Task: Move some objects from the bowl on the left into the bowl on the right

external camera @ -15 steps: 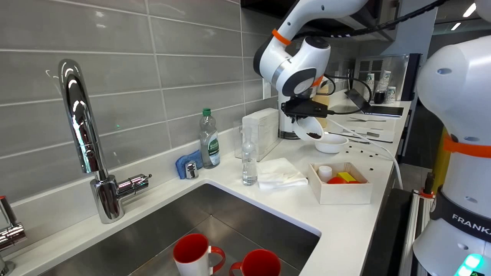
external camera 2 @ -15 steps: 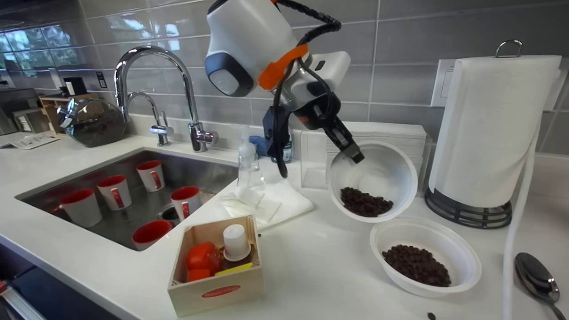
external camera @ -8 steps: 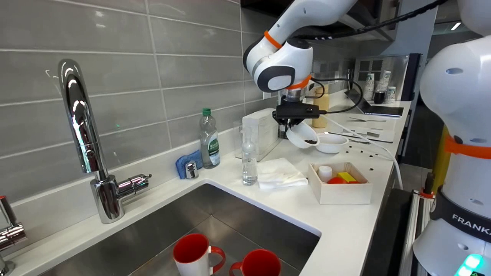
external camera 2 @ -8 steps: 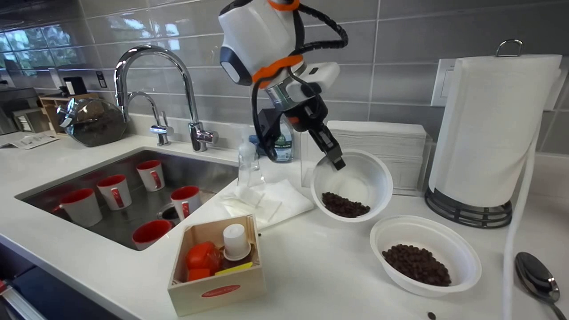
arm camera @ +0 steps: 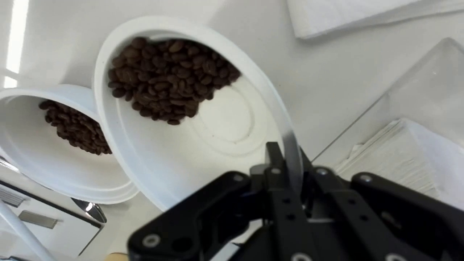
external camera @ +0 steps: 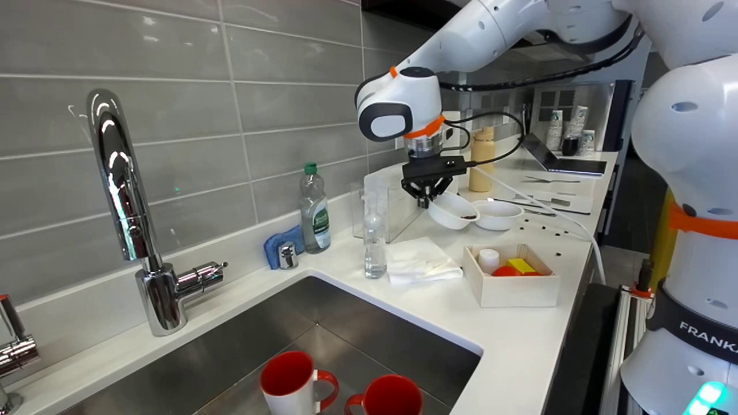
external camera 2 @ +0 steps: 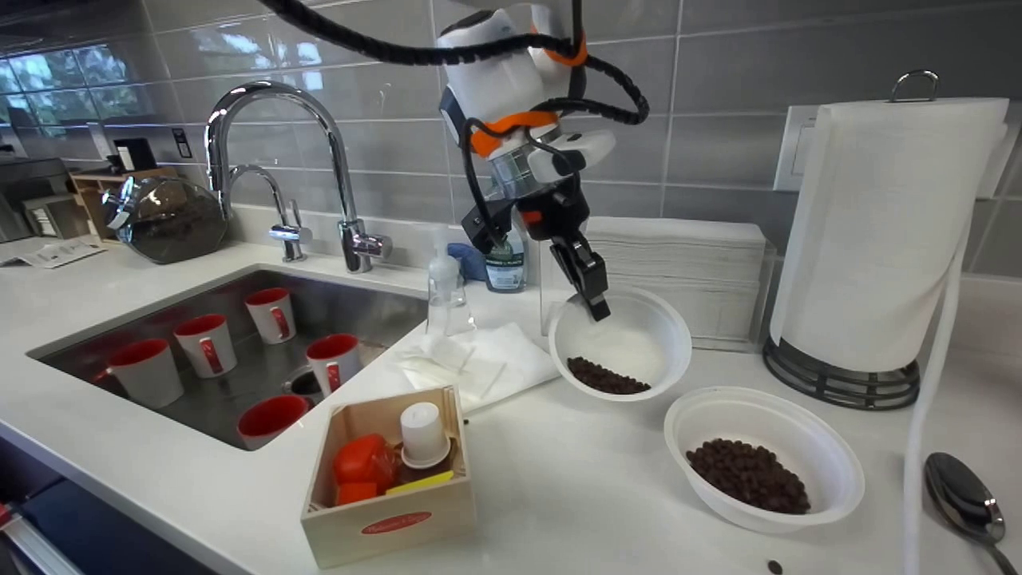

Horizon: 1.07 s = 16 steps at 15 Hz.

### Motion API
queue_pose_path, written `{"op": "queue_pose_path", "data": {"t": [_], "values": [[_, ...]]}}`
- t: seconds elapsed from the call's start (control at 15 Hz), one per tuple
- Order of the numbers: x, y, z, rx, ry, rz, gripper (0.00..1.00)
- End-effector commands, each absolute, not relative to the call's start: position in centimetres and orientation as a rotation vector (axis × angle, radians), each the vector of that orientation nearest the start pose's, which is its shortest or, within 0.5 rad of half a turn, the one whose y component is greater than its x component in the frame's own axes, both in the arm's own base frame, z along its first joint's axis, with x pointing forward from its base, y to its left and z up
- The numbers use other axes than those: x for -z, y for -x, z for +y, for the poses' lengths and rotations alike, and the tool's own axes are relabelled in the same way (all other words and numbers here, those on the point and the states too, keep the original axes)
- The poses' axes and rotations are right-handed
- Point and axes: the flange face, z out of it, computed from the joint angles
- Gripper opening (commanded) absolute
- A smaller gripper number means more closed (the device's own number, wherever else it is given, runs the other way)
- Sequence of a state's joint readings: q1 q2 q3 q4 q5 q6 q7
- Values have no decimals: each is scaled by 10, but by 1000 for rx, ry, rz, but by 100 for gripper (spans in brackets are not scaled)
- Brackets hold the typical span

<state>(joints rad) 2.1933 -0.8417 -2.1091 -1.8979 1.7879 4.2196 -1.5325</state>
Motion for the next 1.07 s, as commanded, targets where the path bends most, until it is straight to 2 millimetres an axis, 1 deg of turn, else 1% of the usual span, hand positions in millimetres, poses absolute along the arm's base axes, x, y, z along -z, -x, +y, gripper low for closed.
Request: {"op": "queue_pose_path", "data": {"t": [0.0, 0.07, 0.13, 0.2, 0.27, 0.33, 0.4, 0.47, 0.53, 0.6, 0.73, 0.8, 0.87, 1.0], "values": [[-232, -507, -161, 285, 3109, 1408, 0], [-225, -510, -162, 191, 3121, 1425, 0], [-223, -509, -166, 217, 3125, 1425, 0], [-221, -510, -166, 197, 3115, 1435, 0], [-218, -516, -166, 140, 3119, 1457, 0], [-215, -514, -169, 171, 3121, 1451, 0], [-215, -516, -168, 161, 3109, 1460, 0], [-216, -522, -167, 117, 3110, 1476, 25], [-214, -519, -168, 142, 3110, 1471, 28], [-216, -522, -166, 131, 3097, 1474, 34], [-223, -525, -164, 122, 3087, 1468, 51], [-229, -523, -163, 131, 3077, 1463, 58], [-233, -523, -162, 138, 3073, 1460, 68], [-241, -522, -160, 142, 3063, 1466, 83]]}}
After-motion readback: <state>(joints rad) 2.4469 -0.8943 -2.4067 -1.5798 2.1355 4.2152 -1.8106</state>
